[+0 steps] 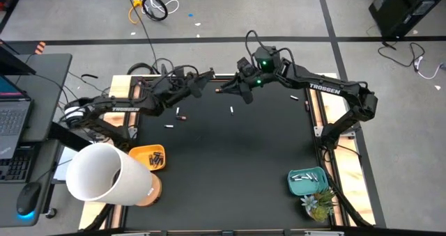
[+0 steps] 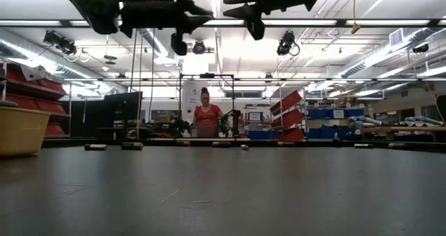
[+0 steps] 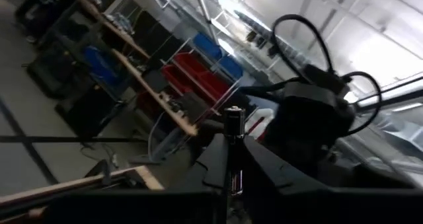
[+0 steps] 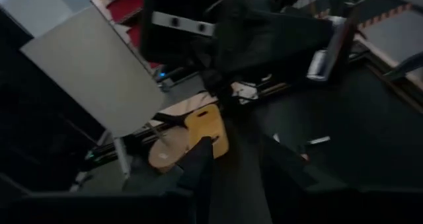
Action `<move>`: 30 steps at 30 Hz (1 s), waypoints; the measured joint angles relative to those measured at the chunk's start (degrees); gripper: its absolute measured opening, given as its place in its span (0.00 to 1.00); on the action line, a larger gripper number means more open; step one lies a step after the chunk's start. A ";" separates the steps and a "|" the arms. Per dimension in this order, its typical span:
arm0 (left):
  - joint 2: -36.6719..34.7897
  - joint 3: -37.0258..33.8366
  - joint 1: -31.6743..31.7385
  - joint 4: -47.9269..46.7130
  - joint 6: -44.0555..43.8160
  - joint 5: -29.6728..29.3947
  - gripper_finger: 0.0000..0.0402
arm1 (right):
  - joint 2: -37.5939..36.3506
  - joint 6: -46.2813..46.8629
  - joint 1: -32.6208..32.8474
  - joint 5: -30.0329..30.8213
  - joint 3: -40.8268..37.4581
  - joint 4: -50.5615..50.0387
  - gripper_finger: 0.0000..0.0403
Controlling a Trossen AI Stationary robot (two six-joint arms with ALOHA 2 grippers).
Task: Sort batteries
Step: Put the silver battery into the green bin
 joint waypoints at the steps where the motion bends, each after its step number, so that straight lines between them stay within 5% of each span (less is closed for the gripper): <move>1: 0.50 0.68 -0.17 0.00 0.29 0.34 0.09 | 0.00 -0.31 -0.08 0.74 0.00 0.05 0.29; 15: 7.12 11.41 -3.17 -7.13 6.35 6.83 0.09 | 0.00 -1.55 -1.90 2.22 -0.03 -0.30 0.36; 30: 7.46 11.97 -3.11 -10.31 7.54 8.41 0.09 | 0.01 -1.55 -2.56 1.05 -0.15 -0.86 0.04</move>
